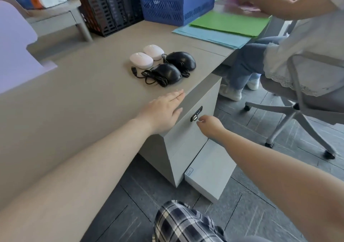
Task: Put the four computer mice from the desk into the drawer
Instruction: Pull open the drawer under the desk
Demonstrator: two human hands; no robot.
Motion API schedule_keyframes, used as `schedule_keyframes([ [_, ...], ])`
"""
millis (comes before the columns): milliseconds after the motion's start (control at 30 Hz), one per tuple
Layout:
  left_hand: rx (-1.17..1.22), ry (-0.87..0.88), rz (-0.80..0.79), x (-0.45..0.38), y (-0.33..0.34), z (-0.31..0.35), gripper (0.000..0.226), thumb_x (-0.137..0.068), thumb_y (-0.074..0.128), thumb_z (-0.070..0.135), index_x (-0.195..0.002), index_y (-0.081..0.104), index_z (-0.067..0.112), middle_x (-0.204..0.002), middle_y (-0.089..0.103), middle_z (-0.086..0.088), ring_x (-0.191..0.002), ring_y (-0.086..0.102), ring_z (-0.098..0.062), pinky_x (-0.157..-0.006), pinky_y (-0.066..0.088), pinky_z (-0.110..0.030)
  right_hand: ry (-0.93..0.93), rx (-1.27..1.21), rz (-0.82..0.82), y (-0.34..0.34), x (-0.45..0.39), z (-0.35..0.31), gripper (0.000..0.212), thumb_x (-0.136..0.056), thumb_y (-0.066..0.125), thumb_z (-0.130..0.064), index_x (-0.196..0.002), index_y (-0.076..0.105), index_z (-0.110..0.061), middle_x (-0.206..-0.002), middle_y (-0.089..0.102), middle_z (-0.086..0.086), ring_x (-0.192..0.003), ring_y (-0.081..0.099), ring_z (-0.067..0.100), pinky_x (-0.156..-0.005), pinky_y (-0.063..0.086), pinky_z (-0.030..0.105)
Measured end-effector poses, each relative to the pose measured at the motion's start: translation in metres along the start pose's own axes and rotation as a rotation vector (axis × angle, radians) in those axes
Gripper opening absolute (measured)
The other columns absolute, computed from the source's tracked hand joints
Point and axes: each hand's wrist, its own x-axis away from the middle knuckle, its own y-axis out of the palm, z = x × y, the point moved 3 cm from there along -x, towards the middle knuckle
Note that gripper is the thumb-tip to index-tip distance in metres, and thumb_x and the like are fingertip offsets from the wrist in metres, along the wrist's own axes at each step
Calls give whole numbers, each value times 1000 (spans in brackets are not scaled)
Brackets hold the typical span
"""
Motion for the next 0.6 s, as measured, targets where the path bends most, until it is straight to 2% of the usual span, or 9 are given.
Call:
schedule_keyframes([
  [67, 12, 0, -14, -1, 1, -1, 52, -100, 38, 26, -149, 25, 20, -159, 22, 6, -146, 21, -11, -118, 21, -31, 38, -127, -15, 7, -1, -2, 35, -99, 38, -26, -121, 57, -7, -103, 58, 12, -88, 52, 26, -71, 42, 29],
  [133, 26, 7, -2, -3, 2, -3, 51, -100, 38, 25, -149, 26, 20, -158, 23, 6, -146, 22, -11, -119, 22, -32, 100, -246, -21, 12, -2, -5, 31, -99, 37, -25, -103, 59, -3, -95, 56, 13, -78, 48, 24, -61, 38, 27],
  [200, 20, 7, 13, -3, 2, -2, 51, -100, 38, 26, -149, 27, 20, -158, 23, 6, -145, 22, -11, -117, 21, -31, 166, -427, -15, 16, -5, -5, 33, -98, 38, -24, -104, 60, 1, -94, 63, 16, -80, 49, 24, -70, 48, 33],
  [267, 11, 0, 17, -3, 2, -2, 51, -99, 39, 28, -149, 27, 21, -158, 23, 7, -145, 23, -11, -116, 21, -30, 239, -618, -6, 19, -9, -6, 28, -96, 41, -19, -108, 58, -1, -81, 65, 9, -81, 55, 24, -83, 53, 39],
  [333, 4, -2, 12, -3, 2, -2, 52, -99, 39, 30, -149, 26, 22, -159, 23, 7, -145, 23, -12, -116, 22, -30, 310, -731, 10, 20, -13, -10, 17, -95, 42, -14, -105, 54, -6, -72, 60, 6, -72, 60, 21, -69, 54, 30],
  [400, 0, -4, 8, -3, 2, -2, 53, -99, 39, 31, -149, 26, 22, -159, 22, 8, -145, 23, -12, -115, 23, -31, 351, -806, 9, 20, -11, -13, 11, -96, 41, -9, -104, 49, -9, -70, 55, 7, -62, 56, 15, -57, 48, 25],
  [467, -9, -2, 14, -3, 2, -2, 53, -99, 39, 31, -149, 26, 22, -159, 21, 8, -144, 23, -11, -114, 23, -31, 344, -811, -15, 22, -9, -14, 12, -97, 36, -7, -102, 46, -11, -70, 49, 7, -62, 50, 16, -58, 44, 24],
  [600, -12, 1, 27, -3, 2, -2, 53, -99, 41, 30, -149, 27, 22, -158, 23, 7, -145, 24, -11, -114, 24, -30, 299, -782, 37, 28, -10, -9, 15, -95, 35, -14, -98, 49, -9, -77, 49, 5, -80, 48, 23, -71, 41, 33],
])
